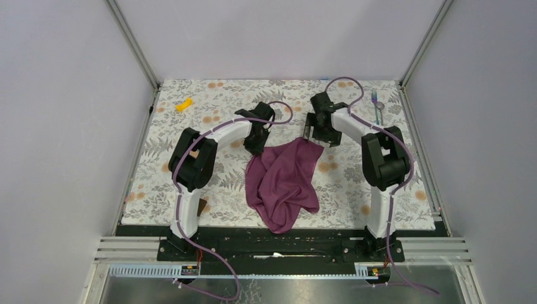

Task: Fold the napkin into a case and place the utensils inside
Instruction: Pick up the crumpled napkin from the center of the board.

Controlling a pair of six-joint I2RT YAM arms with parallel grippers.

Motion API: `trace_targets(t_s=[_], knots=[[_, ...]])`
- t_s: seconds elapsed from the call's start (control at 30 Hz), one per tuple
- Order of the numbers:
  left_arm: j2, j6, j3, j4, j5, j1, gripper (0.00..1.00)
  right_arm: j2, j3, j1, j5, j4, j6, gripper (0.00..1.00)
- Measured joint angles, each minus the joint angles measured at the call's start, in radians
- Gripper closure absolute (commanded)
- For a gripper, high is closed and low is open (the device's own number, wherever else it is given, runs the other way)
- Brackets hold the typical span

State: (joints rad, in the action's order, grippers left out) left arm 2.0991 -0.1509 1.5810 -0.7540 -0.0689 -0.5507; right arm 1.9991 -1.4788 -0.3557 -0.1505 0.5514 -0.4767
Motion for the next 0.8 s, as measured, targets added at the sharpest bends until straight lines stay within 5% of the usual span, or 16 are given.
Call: trace_targets(t_s=[0.37, 0.63, 0.8], knots=[[-0.039, 0.000, 0.000, 0.000, 0.028, -0.003, 0.84, 0.082, -0.063, -0.049, -0.068, 0.138, -0.054, 0.20], [-0.052, 0.000, 0.000, 0.000, 0.039, -0.006, 0.84, 0.106, -0.065, -0.045, -0.069, 0.100, -0.041, 0.21], [-0.061, 0.000, 0.000, 0.000, 0.040, -0.007, 0.84, 0.106, -0.049, -0.033, -0.055, 0.043, -0.022, 0.46]])
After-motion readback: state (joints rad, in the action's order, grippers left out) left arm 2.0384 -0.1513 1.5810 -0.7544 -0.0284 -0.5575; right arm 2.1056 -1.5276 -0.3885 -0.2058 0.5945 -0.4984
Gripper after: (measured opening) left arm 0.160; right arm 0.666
